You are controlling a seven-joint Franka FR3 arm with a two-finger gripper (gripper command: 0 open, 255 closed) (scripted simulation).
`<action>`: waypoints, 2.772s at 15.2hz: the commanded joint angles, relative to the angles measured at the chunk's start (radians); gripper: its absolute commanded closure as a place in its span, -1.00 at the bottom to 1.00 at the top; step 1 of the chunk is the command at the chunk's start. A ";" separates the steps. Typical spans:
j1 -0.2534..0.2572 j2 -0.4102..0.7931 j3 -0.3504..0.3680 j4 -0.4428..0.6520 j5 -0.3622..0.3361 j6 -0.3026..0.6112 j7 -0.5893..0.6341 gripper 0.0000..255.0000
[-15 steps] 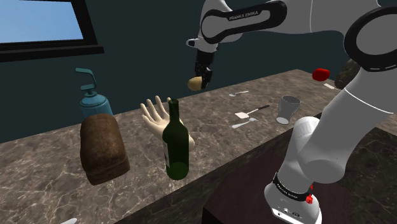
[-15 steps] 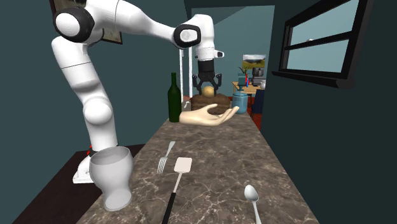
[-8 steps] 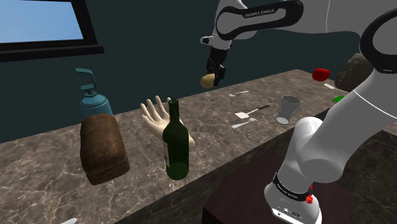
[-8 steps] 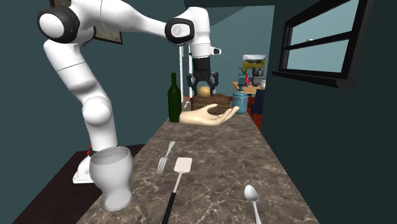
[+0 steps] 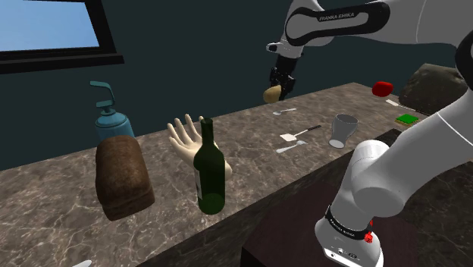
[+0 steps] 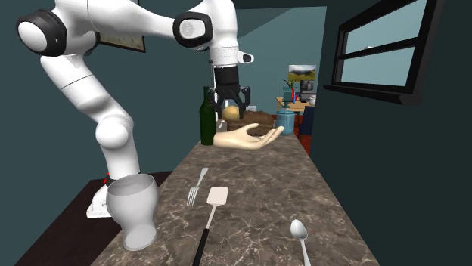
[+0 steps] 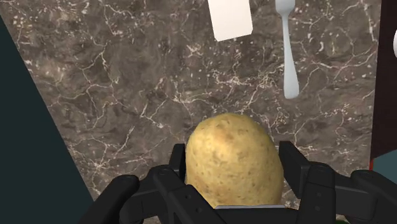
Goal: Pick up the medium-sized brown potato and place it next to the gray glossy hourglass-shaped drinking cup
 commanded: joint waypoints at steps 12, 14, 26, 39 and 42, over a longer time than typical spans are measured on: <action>-0.117 -0.087 -0.208 0.024 -0.116 -0.076 -0.281 1.00; -0.125 -0.085 -0.240 0.041 -0.127 -0.084 -0.320 1.00; -0.131 -0.075 -0.292 -0.105 -0.152 0.075 -0.326 1.00; -0.115 -0.017 -0.374 -0.232 -0.165 0.261 -0.348 1.00; -0.106 0.004 -0.398 -0.257 -0.163 0.306 -0.356 1.00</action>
